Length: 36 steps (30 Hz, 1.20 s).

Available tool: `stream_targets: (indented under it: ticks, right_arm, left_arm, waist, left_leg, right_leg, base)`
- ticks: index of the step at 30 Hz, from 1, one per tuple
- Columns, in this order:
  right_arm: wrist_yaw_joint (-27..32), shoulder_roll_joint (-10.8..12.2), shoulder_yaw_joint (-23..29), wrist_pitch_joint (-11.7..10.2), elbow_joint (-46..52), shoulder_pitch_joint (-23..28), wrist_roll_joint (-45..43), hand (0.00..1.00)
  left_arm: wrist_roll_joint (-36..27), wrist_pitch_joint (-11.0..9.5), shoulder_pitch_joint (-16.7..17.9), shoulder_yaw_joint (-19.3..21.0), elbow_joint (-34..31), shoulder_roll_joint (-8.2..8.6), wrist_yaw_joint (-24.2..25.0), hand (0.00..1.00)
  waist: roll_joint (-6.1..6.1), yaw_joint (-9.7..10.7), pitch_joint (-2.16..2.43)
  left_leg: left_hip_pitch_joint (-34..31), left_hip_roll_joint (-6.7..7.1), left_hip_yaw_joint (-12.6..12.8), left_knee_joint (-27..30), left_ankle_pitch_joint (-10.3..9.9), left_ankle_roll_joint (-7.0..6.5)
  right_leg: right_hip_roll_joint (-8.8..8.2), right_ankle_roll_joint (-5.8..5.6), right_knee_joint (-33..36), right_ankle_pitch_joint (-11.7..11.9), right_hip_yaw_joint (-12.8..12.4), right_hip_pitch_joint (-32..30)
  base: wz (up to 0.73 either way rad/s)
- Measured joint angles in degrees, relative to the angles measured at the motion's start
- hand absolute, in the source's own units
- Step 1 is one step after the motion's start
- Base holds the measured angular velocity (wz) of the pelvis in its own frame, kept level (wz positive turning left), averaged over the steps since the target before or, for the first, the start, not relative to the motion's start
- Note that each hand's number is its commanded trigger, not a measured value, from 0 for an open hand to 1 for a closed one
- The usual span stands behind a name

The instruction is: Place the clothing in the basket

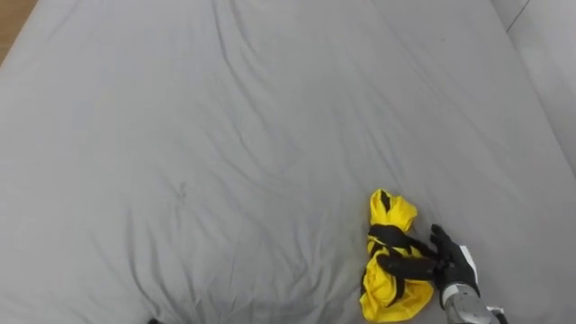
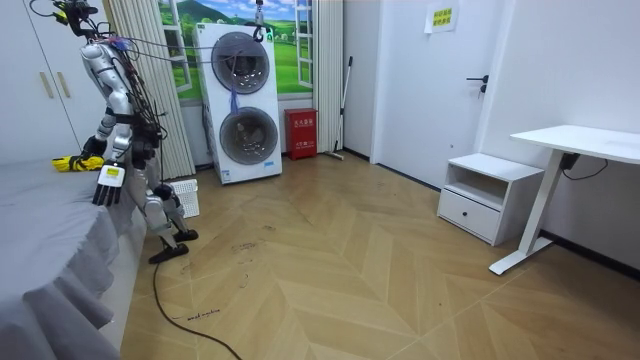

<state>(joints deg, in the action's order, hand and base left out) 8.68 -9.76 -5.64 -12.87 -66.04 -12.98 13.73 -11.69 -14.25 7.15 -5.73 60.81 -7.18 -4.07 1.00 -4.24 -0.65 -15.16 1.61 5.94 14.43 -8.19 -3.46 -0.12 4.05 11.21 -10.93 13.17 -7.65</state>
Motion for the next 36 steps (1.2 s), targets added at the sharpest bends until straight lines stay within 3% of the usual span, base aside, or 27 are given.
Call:
stream_targets:
  ticks: [9, 10, 11, 12, 13, 14, 22, 36]
  right_arm:
    - [0.2, 1.7, -0.4, -0.2, 3.6, 3.0, -4.0, 0.0]
    - [0.3, 1.7, -0.4, -0.2, 4.1, 3.3, -4.6, 0.04]
    - [0.5, 1.7, -0.5, -0.2, 5.2, 3.7, -5.5, 0.15]
    - [0.6, 1.7, -0.7, -0.2, 6.1, 4.4, -6.0, 0.38]
    - [0.7, 1.7, -0.9, -0.2, 6.4, 4.6, -6.2, 0.8]
    - [0.8, 1.7, -1.8, -0.2, 7.0, 5.2, -6.6, 1.0]
    - [1.5, 0.5, -2.2, -0.1, 9.0, 6.4, -7.7, 1.0]
    - [-0.2, 3.0, -7.7, 1.8, 8.8, 7.4, -7.8, 1.0]
  left_arm:
    - [0.0, 0.0, -0.3, -0.2, 0.9, 0.19, -0.1, 0.0]
    - [0.0, 0.0, -0.3, -0.2, 0.9, 0.19, -0.1, 0.0]
    - [0.0, 0.0, -0.3, -0.2, 0.9, 0.2, -0.1, 0.0]
    - [0.0, 0.0, -0.3, -0.2, 1.0, 0.2, -0.2, 0.0]
    - [0.0, 0.0, -0.3, -0.2, 1.1, 0.2, -0.2, 0.0]
    - [0.0, 0.0, -0.3, -0.2, 1.1, 0.21, -0.4, 0.0]
    - [0.0, 0.0, -0.3, -0.2, 1.4, 0.31, -1.2, 0.0]
    - [-0.1, -0.8, -0.5, -1.2, 1.4, 0.67, -2.0, 0.0]
  waist:
    - [-0.61, 0.1, 0.31]
    - [-0.62, 0.1, 0.3]
    - [-0.67, 0.1, 0.32]
    - [-0.72, 0.1, 0.33]
    - [-0.73, 0.1, 0.33]
    - [-0.71, 0.1, 0.34]
    - [-0.66, 0.0, 0.33]
    - [0.02, -0.4, 0.1]
  left_leg:
    - [0.0, 0.08, 0.0, -0.9, 0.0, 0.01]
    - [0.0, 0.08, 0.0, -0.9, 0.0, 0.02]
    - [0.0, 0.07, 0.0, -1.0, 0.0, 0.06]
    - [0.0, 0.08, 0.0, -1.2, 0.1, 0.14]
    - [0.0, 0.07, 0.0, -1.3, 0.1, 0.19]
    - [0.0, 0.05, 0.1, -1.4, 0.2, 0.28]
    - [0.5, 0.01, 0.2, -1.9, 0.4, 0.54]
    - [0.6, 0.12, 0.3, -2.0, 0.5, 0.45]
  right_leg:
    - [-0.04, -0.09, -0.5, 0.1, 0.8, 0.1]
    - [-0.04, -0.09, -0.5, 0.1, 1.0, 0.1]
    - [-0.04, -0.09, -0.5, 0.1, 1.1, 0.0]
    - [-0.03, -0.08, -0.5, 0.1, 1.1, -0.1]
    - [-0.03, -0.08, -0.5, 0.1, 1.1, -0.1]
    - [-0.02, -0.08, -0.5, 0.1, 1.1, -0.2]
    - [0.07, -0.08, -0.6, 0.1, 1.3, -0.2]
    - [-0.14, -0.08, -0.6, 0.1, 1.9, -0.1]
  base:
    - [0.01]
    - [-0.04]
    - [0.0]
    - [0.0]
    - [0.0]
    - [0.0]
    - [-0.01]
    - [0.0]
